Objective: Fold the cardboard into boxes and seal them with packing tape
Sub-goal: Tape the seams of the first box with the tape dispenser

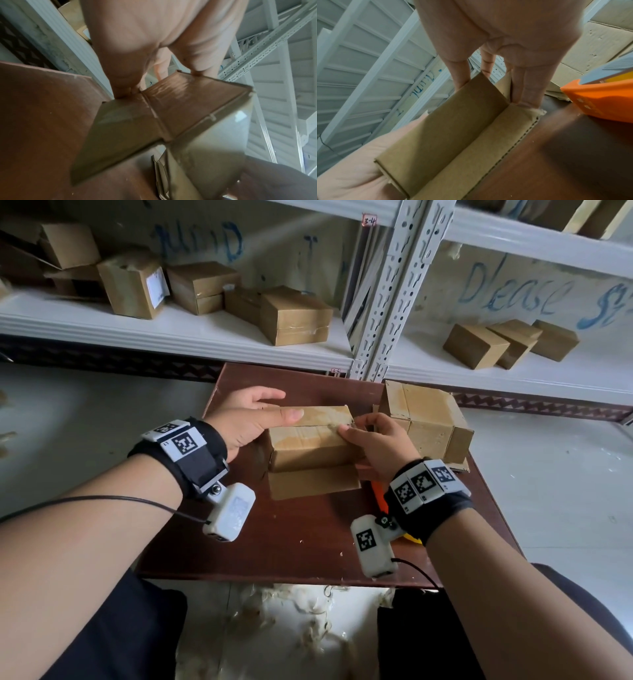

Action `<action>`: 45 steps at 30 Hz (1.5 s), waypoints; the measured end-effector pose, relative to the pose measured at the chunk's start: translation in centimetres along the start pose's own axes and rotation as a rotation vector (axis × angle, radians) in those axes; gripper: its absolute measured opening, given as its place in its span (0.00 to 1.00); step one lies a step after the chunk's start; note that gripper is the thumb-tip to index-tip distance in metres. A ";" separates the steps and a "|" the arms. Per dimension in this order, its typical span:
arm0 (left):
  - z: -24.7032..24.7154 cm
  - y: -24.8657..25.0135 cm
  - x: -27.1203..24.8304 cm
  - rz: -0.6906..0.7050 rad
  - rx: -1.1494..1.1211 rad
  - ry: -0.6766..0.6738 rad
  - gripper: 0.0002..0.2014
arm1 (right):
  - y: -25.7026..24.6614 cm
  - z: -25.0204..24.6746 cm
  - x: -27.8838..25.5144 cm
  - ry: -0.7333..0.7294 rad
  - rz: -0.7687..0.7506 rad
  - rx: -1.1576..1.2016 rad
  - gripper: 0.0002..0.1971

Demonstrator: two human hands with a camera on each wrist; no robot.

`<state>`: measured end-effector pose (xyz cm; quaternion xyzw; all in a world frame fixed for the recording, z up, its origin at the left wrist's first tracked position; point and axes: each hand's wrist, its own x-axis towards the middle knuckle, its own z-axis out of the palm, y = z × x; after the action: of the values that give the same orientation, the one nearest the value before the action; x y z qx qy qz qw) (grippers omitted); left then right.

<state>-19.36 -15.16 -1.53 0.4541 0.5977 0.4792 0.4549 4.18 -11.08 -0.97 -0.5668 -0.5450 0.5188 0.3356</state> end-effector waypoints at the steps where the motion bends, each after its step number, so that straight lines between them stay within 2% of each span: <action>1: 0.2 -0.2 0.1 0.012 -0.018 0.014 0.37 | 0.1 0.2 0.0 0.014 0.008 -0.016 0.18; 7: 1.5 -2.4 0.4 -0.021 -0.069 0.056 0.23 | 1.0 0.9 0.5 0.072 0.059 -0.097 0.17; 11: 3.0 -5.1 -0.2 -0.052 -0.054 0.095 0.21 | 2.6 1.2 0.9 0.063 0.098 -0.232 0.18; 14: 3.9 -6.7 -0.6 -0.081 0.034 0.062 0.15 | 4.4 1.7 1.0 0.071 0.130 -0.318 0.22; 17: 4.3 -8.2 -0.8 -0.051 0.312 0.050 0.09 | 5.9 1.9 1.1 0.090 0.102 -0.380 0.22; 20: 4.6 -8.4 -0.7 0.021 0.509 0.075 0.10 | 6.9 2.0 0.8 0.053 0.095 -0.446 0.26; 23: 5.4 -7.8 -0.8 0.086 0.742 0.027 0.12 | 7.1 2.1 0.8 0.022 0.144 -0.623 0.32; 26: 6.4 -6.7 -1.1 0.164 0.864 -0.022 0.15 | 5.9 1.8 1.4 0.087 0.135 -0.786 0.34; 29: 7.3 -5.7 -1.4 0.104 0.960 -0.134 0.22 | 4.6 1.5 1.4 0.111 0.044 -0.872 0.25; 32: 8.2 -5.6 -1.7 0.066 1.254 -0.232 0.32 | 4.2 2.1 1.1 -0.018 -0.016 -0.921 0.15; 34: 8.2 -5.9 -1.7 0.098 1.381 -0.208 0.28 | 4.3 2.9 0.7 -0.109 -0.035 -0.933 0.13; 36: 7.7 -6.0 -1.7 0.126 1.364 -0.153 0.20 | 4.2 3.4 0.5 -0.154 -0.049 -0.925 0.11; 38: 7.1 -5.7 -1.2 0.219 1.284 -0.046 0.04 | 3.4 3.3 0.2 -0.151 -0.053 -0.900 0.14; 41: 6.8 -4.9 -0.9 0.314 1.175 0.022 0.11 | 1.9 2.6 0.6 -0.128 -0.099 -0.870 0.14; 45: 6.8 -4.0 -1.4 0.247 0.996 0.026 0.10 | 0.7 2.1 1.0 -0.087 -0.142 -0.800 0.14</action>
<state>-12.93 -15.96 -6.15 0.6770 0.7009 0.1921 0.1158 2.27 -10.63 -2.39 -0.5910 -0.7553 0.2647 0.1003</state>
